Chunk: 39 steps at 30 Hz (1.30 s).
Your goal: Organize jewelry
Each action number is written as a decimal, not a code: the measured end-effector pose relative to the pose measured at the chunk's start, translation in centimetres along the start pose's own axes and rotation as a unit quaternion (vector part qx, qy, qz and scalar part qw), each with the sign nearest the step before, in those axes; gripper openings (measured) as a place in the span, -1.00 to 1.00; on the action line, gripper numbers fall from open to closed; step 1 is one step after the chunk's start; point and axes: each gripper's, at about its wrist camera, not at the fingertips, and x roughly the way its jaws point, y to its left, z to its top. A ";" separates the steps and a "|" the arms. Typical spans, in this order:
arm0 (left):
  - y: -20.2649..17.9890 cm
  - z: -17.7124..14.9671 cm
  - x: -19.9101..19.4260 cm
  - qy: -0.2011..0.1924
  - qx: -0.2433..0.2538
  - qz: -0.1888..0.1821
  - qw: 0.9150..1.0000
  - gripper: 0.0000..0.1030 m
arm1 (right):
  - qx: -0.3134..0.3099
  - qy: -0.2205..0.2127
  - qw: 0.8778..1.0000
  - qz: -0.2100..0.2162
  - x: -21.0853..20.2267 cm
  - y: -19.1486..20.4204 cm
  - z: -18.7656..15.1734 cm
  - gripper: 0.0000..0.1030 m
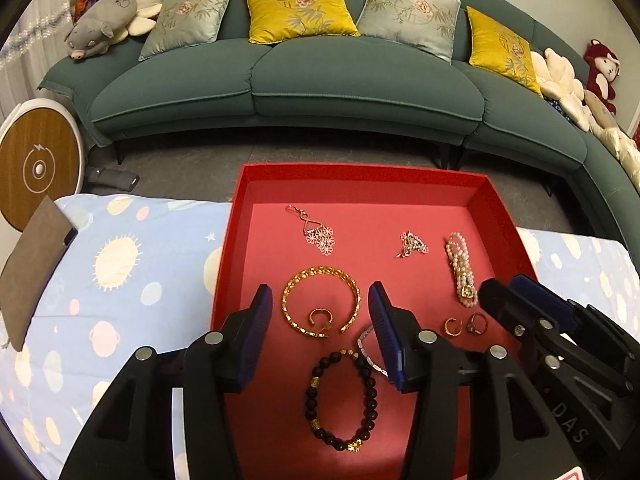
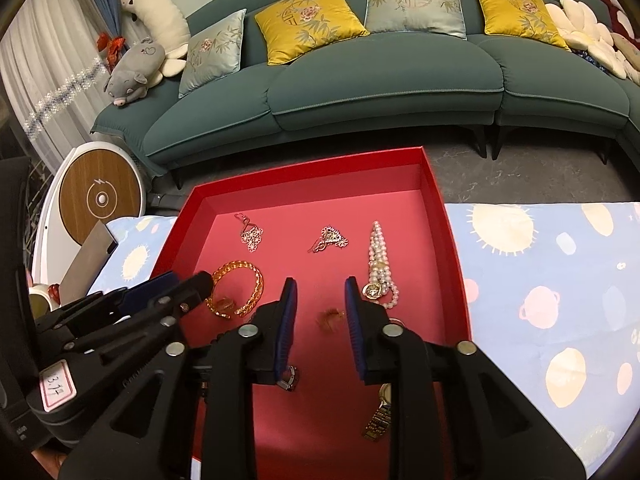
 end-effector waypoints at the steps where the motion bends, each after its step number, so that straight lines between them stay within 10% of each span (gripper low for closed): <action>1: 0.2 0.2 -0.5 -0.003 -0.004 -0.004 1.000 -0.06 | 0.000 -0.003 1.000 -0.001 -0.3 0.0 0.0 -0.35; 9: 0.6 0.2 -7.8 -0.049 0.008 0.004 0.999 -0.05 | -0.006 -0.045 0.999 -0.004 -7.2 0.2 0.6 -0.31; 18: 0.0 -6.8 -15.6 -0.085 0.042 0.041 0.995 0.24 | -0.039 -0.077 0.996 -0.029 -17.2 1.2 -4.9 0.21; 39: -0.9 -15.1 -19.1 -0.072 0.024 0.032 0.997 0.24 | -0.047 -0.056 0.995 -0.064 -20.8 3.8 -13.1 0.62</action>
